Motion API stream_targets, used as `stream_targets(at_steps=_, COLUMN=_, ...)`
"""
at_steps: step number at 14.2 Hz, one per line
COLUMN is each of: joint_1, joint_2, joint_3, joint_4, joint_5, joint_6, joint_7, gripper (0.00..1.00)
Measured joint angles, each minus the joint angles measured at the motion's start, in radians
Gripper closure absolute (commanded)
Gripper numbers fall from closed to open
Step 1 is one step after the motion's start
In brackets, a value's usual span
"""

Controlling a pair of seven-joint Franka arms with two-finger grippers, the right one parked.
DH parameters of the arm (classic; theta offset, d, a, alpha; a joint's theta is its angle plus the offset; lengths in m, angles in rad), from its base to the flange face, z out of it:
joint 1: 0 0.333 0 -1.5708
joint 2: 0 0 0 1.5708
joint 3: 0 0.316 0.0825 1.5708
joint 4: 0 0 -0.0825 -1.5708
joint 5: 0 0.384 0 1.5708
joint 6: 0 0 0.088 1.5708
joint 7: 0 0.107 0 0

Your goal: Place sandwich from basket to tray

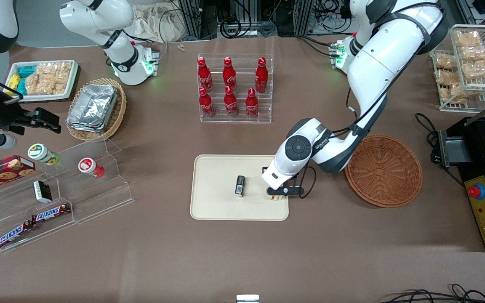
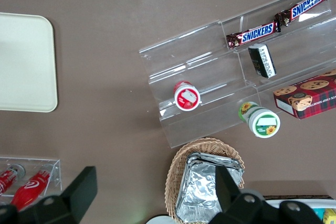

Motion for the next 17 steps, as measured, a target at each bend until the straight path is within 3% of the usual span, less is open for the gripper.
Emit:
stream_targets(at_steps=4, joint_1=0.009, joint_2=-0.022, joint_3=0.001, joint_4=0.033, joint_5=0.014, joint_6=0.000, joint_7=-0.004, gripper=0.00)
stream_targets(at_steps=10, joint_1=0.105, joint_2=-0.282, joint_3=-0.001, joint_4=0.063, joint_5=-0.002, joint_6=-0.248, joint_7=0.017, gripper=0.00)
stream_targets(at_steps=14, joint_1=0.177, joint_2=-0.403, joint_3=0.001, joint_4=0.109, joint_5=-0.157, joint_6=-0.457, joint_7=0.167, gripper=0.00)
stream_targets(at_steps=17, joint_1=0.246, joint_2=-0.482, joint_3=0.006, joint_4=0.163, joint_5=-0.213, joint_6=-0.617, joint_7=0.241, gripper=0.00)
